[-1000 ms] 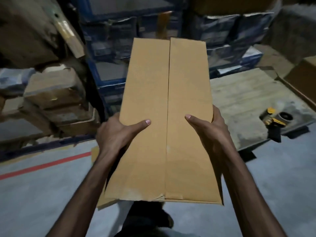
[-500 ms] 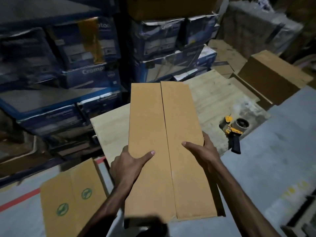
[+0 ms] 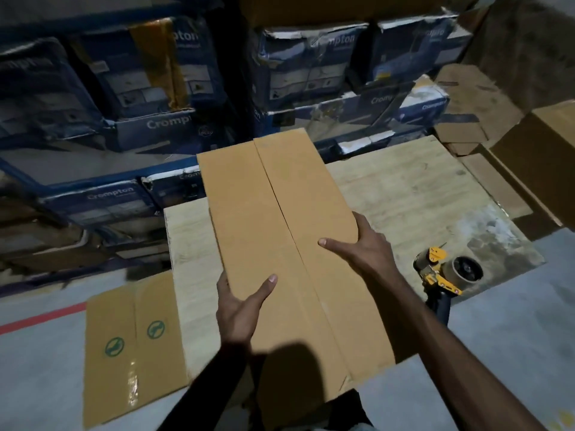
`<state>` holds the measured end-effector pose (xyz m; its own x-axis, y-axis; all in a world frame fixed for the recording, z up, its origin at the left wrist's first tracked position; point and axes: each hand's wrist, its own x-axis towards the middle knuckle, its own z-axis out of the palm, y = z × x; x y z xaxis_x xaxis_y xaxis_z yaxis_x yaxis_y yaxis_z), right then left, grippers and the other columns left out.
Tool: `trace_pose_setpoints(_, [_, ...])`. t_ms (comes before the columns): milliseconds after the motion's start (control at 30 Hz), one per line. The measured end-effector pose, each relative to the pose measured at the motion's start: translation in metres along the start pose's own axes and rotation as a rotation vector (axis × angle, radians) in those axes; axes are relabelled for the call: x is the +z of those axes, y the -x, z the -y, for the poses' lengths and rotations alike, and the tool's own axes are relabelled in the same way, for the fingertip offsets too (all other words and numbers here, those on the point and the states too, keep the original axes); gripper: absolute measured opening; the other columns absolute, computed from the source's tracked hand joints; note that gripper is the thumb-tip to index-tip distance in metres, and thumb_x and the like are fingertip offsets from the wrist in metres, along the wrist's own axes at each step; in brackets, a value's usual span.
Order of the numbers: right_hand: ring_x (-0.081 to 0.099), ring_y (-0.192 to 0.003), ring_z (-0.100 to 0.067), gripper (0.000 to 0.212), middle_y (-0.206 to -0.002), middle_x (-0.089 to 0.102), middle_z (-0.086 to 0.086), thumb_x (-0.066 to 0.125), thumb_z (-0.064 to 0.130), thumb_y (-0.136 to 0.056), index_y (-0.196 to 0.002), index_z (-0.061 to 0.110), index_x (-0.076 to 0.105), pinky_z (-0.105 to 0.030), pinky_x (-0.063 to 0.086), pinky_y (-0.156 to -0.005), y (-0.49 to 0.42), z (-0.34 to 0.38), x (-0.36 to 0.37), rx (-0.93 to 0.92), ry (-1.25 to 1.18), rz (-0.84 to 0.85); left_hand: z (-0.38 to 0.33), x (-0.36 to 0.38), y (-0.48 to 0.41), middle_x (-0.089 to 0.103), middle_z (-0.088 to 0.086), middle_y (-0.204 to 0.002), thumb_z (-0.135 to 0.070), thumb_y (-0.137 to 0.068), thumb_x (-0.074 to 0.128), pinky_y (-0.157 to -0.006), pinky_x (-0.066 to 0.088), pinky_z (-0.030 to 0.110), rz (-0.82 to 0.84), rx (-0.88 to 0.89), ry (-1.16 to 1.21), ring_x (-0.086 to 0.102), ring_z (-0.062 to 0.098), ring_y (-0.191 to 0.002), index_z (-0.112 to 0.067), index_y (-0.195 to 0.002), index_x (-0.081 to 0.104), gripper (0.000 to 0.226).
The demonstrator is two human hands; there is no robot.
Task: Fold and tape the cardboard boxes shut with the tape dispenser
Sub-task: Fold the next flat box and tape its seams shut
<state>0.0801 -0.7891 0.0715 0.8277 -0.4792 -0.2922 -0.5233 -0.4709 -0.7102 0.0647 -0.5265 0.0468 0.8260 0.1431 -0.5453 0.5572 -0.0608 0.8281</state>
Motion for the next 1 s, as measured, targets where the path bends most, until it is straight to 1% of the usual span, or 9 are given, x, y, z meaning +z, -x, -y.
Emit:
trace_pose_setpoints(100, [0.064, -0.108, -0.019, 0.102, -0.123, 0.067, 0.01, 0.076, 0.085, -0.06, -0.146, 0.044, 0.041, -0.038, 0.056, -0.09, -0.046, -0.002, -0.019, -0.123, 0.083, 0.16, 0.005, 0.043, 0.028, 0.06, -0.01, -0.143, -0.071, -0.044, 0.094, -0.117, 0.041, 0.045, -0.156, -0.045, 0.132, 0.055, 0.024, -0.134, -0.039, -0.152, 0.038, 0.126])
trace_pose_setpoints(200, [0.062, -0.109, -0.018, 0.105, -0.131, 0.065, 0.008, 0.078, 0.085, -0.059, -0.148, 0.044, 0.04, -0.033, 0.053, -0.084, -0.086, 0.005, -0.033, -0.255, 0.156, 0.349, 0.011, 0.093, 0.06, 0.04, -0.001, -0.162, -0.047, -0.067, 0.095, -0.116, 0.032, 0.036, -0.366, -0.119, 0.265, 0.039, 0.029, -0.147, -0.03, -0.161, 0.027, 0.118])
trace_pose_setpoints(267, [0.062, -0.11, -0.017, 0.106, -0.133, 0.064, 0.008, 0.08, 0.082, -0.06, -0.15, 0.042, 0.04, -0.031, 0.05, -0.083, -0.107, 0.017, -0.036, -0.362, 0.225, 0.49, 0.018, 0.129, 0.078, 0.039, 0.002, -0.163, -0.041, -0.069, 0.095, -0.114, 0.035, 0.035, -0.512, -0.166, 0.36, 0.04, 0.03, -0.146, -0.025, -0.162, 0.027, 0.115])
trace_pose_setpoints(400, [0.062, -0.114, -0.022, 0.106, -0.133, 0.065, 0.007, 0.077, 0.085, -0.057, -0.148, 0.047, 0.039, -0.045, 0.053, -0.098, -0.131, 0.038, -0.031, -0.568, 0.383, 0.651, 0.023, 0.195, 0.106, 0.049, 0.008, -0.154, -0.036, -0.073, 0.093, -0.109, 0.039, 0.035, -0.762, -0.231, 0.501, 0.049, 0.031, -0.137, -0.017, -0.159, 0.027, 0.11])
trace_pose_setpoints(633, [0.059, -0.118, -0.028, 0.099, -0.138, 0.063, -0.001, 0.064, 0.09, -0.07, -0.153, 0.044, 0.036, -0.039, 0.048, -0.092, -0.146, 0.031, -0.037, -0.737, 0.509, 0.508, 0.013, 0.233, 0.106, 0.038, 0.014, -0.161, -0.046, -0.074, 0.091, -0.112, 0.04, 0.047, -0.867, -0.256, 0.481, 0.042, 0.04, -0.143, -0.019, -0.163, 0.022, 0.116])
trace_pose_setpoints(833, [0.061, -0.116, -0.024, 0.101, -0.133, 0.067, 0.003, 0.055, 0.096, -0.068, -0.152, 0.042, 0.04, -0.041, 0.049, -0.097, -0.163, 0.009, -0.069, -0.684, 0.514, 0.355, 0.024, 0.26, 0.095, 0.033, 0.012, -0.164, -0.089, -0.045, 0.077, -0.116, 0.038, 0.056, -0.687, -0.243, 0.404, 0.04, 0.038, -0.146, -0.027, -0.161, 0.017, 0.145])
trace_pose_setpoints(867, [0.062, -0.116, -0.023, 0.1, -0.133, 0.067, 0.004, 0.054, 0.096, -0.069, -0.151, 0.041, 0.041, -0.041, 0.049, -0.096, -0.162, 0.006, -0.072, -0.68, 0.506, 0.34, 0.022, 0.259, 0.095, 0.032, 0.011, -0.165, -0.086, -0.048, 0.079, -0.117, 0.037, 0.058, -0.706, -0.224, 0.356, 0.038, 0.037, -0.148, -0.027, -0.162, 0.017, 0.143])
trace_pose_setpoints(933, [0.061, -0.119, -0.023, 0.096, -0.137, 0.065, 0.004, 0.056, 0.092, -0.073, -0.152, 0.038, 0.041, -0.04, 0.046, -0.093, -0.157, 0.003, -0.077, -0.67, 0.48, 0.33, 0.015, 0.249, 0.097, 0.024, 0.005, -0.168, -0.065, -0.062, 0.089, -0.119, 0.03, 0.062, -0.773, -0.089, 0.168, 0.029, 0.032, -0.152, -0.027, -0.162, 0.016, 0.129])
trace_pose_setpoints(1000, [0.059, -0.123, -0.023, 0.09, -0.141, 0.062, 0.003, 0.059, 0.086, -0.078, -0.152, 0.037, 0.043, -0.039, 0.044, -0.092, -0.15, -0.002, -0.083, -0.641, 0.448, 0.31, 0.005, 0.228, 0.094, 0.016, -0.002, -0.172, -0.049, -0.075, 0.087, -0.122, 0.021, 0.064, -0.787, 0.245, -0.145, 0.02, 0.022, -0.155, -0.03, -0.163, 0.018, 0.113])
